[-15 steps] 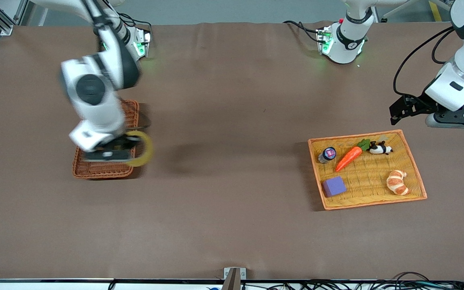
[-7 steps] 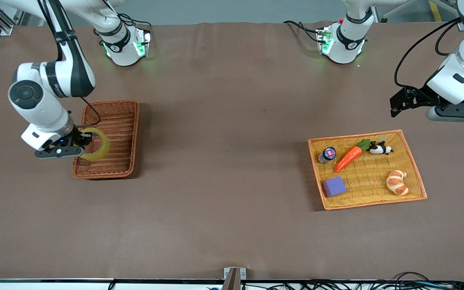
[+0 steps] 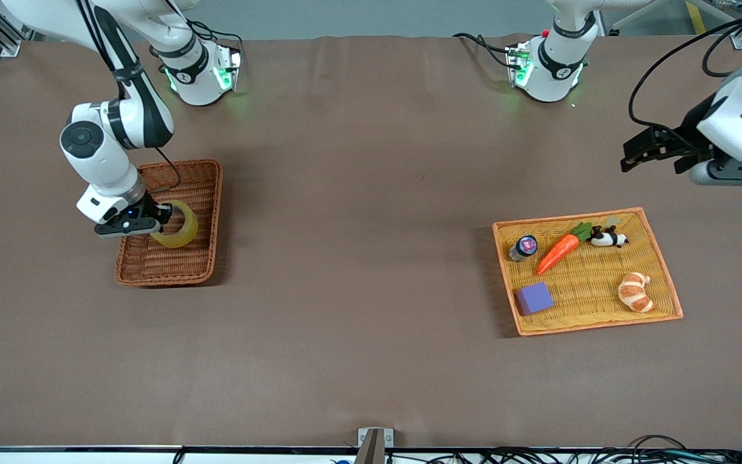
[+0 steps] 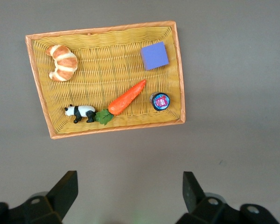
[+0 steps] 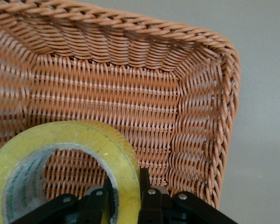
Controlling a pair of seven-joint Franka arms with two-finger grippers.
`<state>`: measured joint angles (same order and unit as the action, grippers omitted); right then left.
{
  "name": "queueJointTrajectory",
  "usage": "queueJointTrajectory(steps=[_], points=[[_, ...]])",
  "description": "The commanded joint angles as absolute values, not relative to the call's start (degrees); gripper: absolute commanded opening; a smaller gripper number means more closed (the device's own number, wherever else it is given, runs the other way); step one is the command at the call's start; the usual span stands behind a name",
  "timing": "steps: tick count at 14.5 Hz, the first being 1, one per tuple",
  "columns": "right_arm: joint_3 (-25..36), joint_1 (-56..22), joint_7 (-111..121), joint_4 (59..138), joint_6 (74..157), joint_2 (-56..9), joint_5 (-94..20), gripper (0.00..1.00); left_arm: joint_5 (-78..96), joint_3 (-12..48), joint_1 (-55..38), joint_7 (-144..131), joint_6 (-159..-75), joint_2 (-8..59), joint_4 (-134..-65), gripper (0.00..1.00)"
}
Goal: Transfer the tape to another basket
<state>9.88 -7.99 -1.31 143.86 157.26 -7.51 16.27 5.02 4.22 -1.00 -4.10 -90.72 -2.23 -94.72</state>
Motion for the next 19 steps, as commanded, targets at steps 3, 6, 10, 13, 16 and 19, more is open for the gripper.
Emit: queueJointTrajectory(steps=[3, 6, 10, 13, 16, 19], points=[[11.0, -7.7, 1.1, 144.1, 158.6, -8.4, 15.7, 0.86, 6.3, 4.2, 0.8, 0.5, -93.3, 2.0, -86.2, 1.0], [10.5, -7.6, 0.4, 142.7, 156.9, -6.0, 15.6, 1.0, 5.4, 4.0, 0.5, 0.3, -94.6, 5.4, -83.3, 1.0], [9.6, -7.6, -3.2, 133.6, 142.9, -0.8, 15.5, 1.0, -1.5, 4.7, -0.3, 0.5, -97.4, 6.0, -83.3, 1.0], [7.4, -7.5, -5.2, 121.1, 127.0, -0.1, 13.6, 1.0, -1.2, 4.7, -0.5, -1.0, -97.5, 6.0, -83.6, 1.0], [5.4, -6.9, -5.7, 107.7, 113.2, -0.2, 9.8, 1.0, 0.1, 4.8, 0.3, -1.4, -97.4, 4.9, -85.0, 1.0], [5.0, -6.4, -5.0, 96.3, 99.8, -0.2, 4.3, 1.0, 3.0, 4.7, 0.1, -4.6, -96.9, 2.0, -86.5, 1.0]])
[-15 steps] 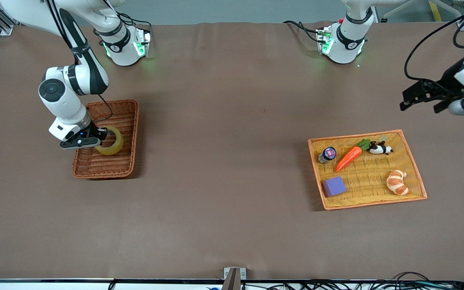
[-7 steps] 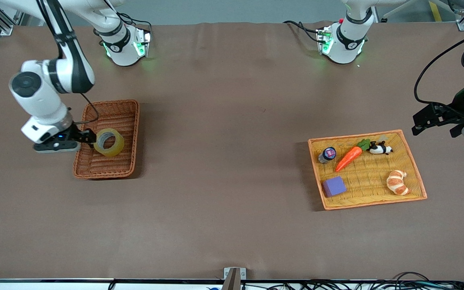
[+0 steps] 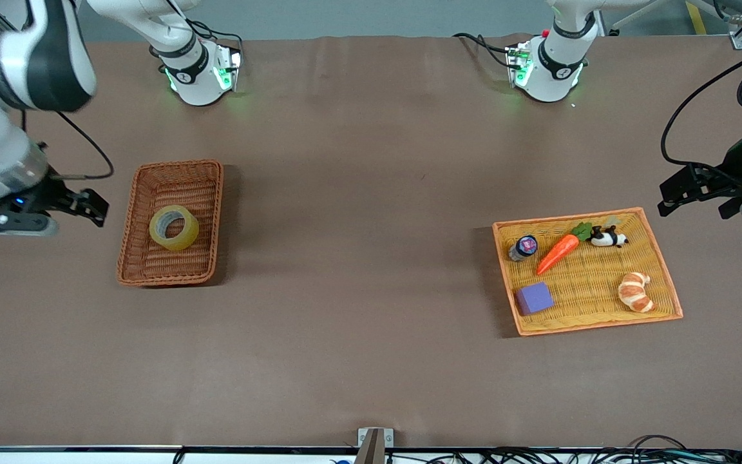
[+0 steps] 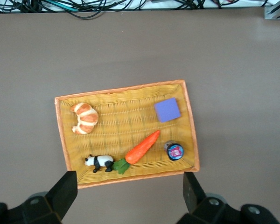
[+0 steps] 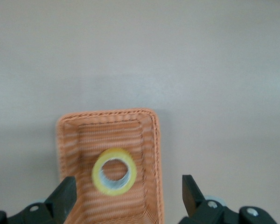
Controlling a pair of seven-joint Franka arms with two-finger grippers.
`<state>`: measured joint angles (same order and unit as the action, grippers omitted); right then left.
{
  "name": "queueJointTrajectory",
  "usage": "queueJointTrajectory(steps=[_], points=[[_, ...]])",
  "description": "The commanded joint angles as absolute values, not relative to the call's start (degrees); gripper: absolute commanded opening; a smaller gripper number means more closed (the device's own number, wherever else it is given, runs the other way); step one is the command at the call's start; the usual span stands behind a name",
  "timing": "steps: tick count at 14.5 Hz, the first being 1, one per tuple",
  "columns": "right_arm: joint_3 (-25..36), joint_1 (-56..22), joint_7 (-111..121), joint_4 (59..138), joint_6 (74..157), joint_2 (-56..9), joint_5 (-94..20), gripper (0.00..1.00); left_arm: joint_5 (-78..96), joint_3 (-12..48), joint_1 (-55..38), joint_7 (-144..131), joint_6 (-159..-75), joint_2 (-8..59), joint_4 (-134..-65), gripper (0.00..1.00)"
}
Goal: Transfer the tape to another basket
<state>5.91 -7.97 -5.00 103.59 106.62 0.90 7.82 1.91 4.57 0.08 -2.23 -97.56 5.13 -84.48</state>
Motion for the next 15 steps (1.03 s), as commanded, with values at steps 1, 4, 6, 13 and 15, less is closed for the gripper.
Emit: queueJointTrajectory(steps=[1, 4, 6, 13, 15], points=[[4.9, -6.2, -5.0, 91.7, 94.8, -0.2, 4.0, 1.0, 2.8, 4.7, -0.2, -5.4, -96.9, 0.4, -88.7, 1.0], [4.5, -4.0, -5.1, 82.7, 86.5, -0.6, 3.3, 1.0, 2.2, 6.9, 0.1, -5.5, -97.3, -3.1, -93.3, 1.0], [3.9, -1.4, -5.0, 81.7, 86.0, -0.5, 0.1, 1.0, 2.1, 6.9, 0.1, -5.5, -97.6, -3.0, -93.4, 1.0], [4.0, -2.8, -0.7, 81.7, 80.1, -0.5, 0.6, 1.0, 2.1, 6.5, 0.6, -5.4, -97.4, -3.3, -93.3, 1.0], [4.0, -2.8, -0.6, 81.7, 80.2, -0.5, 0.6, 1.0, 2.1, 6.2, 0.7, -4.8, -97.4, -3.3, -93.1, 1.0]])
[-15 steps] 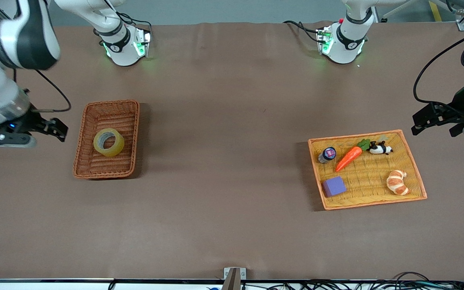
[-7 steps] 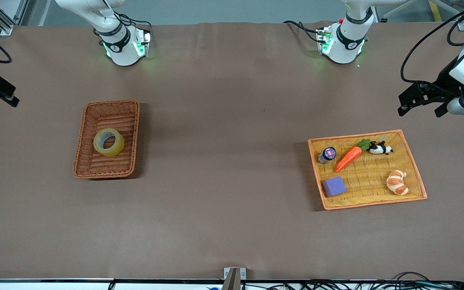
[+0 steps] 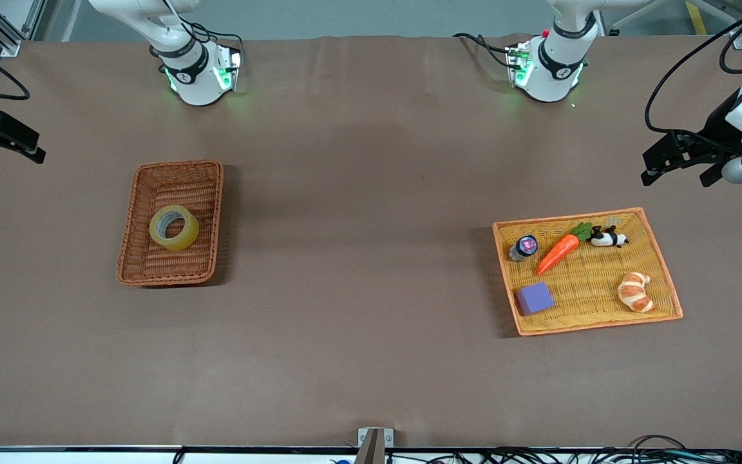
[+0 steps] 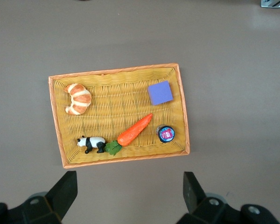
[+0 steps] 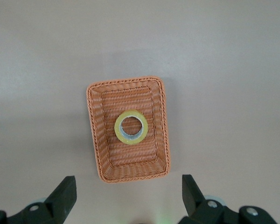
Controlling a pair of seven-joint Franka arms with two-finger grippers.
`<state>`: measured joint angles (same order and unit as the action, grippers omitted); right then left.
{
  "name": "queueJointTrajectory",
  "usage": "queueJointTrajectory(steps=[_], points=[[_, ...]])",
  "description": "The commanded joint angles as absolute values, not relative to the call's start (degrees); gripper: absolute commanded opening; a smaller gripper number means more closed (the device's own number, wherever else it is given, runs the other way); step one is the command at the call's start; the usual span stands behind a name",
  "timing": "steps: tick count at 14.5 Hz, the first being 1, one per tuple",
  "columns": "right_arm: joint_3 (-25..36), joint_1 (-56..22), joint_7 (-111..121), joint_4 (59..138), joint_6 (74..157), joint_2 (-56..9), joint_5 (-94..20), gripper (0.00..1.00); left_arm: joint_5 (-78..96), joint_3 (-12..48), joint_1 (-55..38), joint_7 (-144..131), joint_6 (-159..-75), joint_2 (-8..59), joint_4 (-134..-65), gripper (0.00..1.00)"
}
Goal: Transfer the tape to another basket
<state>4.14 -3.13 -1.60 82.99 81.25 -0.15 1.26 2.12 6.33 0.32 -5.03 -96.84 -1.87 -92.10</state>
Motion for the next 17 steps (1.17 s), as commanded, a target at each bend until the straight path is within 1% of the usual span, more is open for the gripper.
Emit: queueJointTrajectory(steps=[1, 17], points=[[4.0, -2.8, -0.6, 81.7, 80.3, -0.6, 0.7, 1.0, 2.1, 6.2, 0.7, -4.7, -97.4, -3.2, -92.9, 1.0], [4.0, -2.1, -0.5, 81.8, 80.6, -0.5, 0.0, 1.0, 2.1, 6.2, 1.9, -4.0, -96.1, -3.3, -92.5, 1.0]])
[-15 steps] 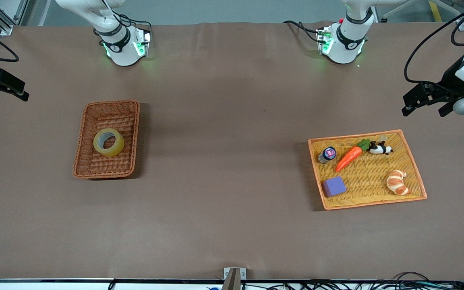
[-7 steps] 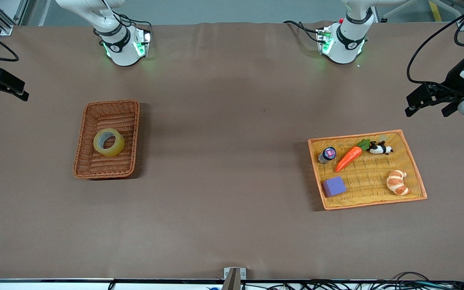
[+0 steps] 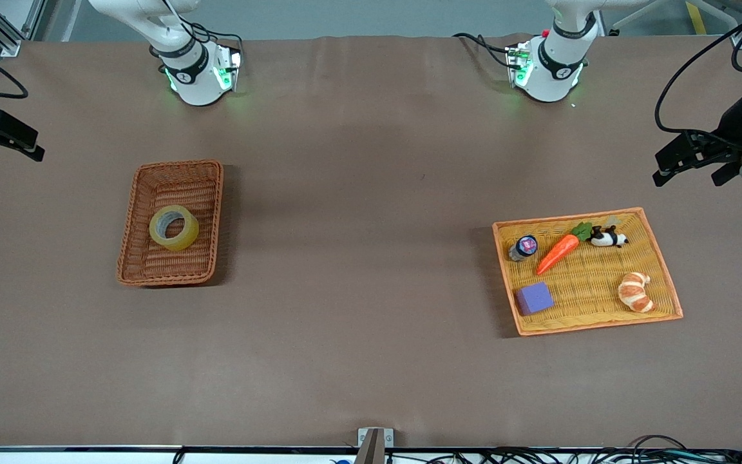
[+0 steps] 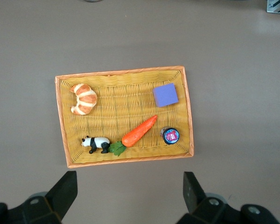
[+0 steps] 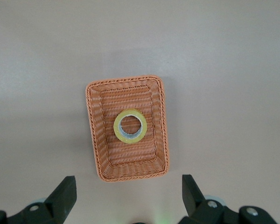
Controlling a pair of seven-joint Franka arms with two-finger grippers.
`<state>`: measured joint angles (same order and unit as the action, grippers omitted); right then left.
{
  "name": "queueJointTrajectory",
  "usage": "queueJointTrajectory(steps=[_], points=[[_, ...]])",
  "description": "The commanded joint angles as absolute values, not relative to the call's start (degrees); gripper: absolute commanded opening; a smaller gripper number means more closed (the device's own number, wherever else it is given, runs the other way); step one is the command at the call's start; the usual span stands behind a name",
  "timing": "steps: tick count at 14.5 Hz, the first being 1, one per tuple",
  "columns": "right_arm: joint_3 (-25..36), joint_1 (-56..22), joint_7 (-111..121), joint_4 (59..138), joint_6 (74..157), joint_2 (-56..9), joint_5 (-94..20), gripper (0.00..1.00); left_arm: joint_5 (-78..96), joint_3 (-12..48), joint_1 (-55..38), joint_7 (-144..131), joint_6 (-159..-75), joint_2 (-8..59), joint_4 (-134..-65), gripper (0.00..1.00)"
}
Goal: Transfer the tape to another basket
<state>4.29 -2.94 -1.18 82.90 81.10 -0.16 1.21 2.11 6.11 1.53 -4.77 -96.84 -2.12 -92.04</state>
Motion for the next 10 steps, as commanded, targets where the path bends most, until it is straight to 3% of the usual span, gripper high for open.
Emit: queueJointTrajectory(steps=[1, 10], points=[[4.0, -2.1, -0.5, 81.9, 80.6, -0.6, 0.0, 1.0, 2.1, 6.2, 2.6, -2.9, -95.4, -3.4, -92.5, 1.0], [3.9, -2.2, -0.4, 81.9, 80.9, -0.5, 0.4, 1.0, 0.8, 7.1, 2.8, -2.5, -92.7, -4.9, -93.1, 1.0]])
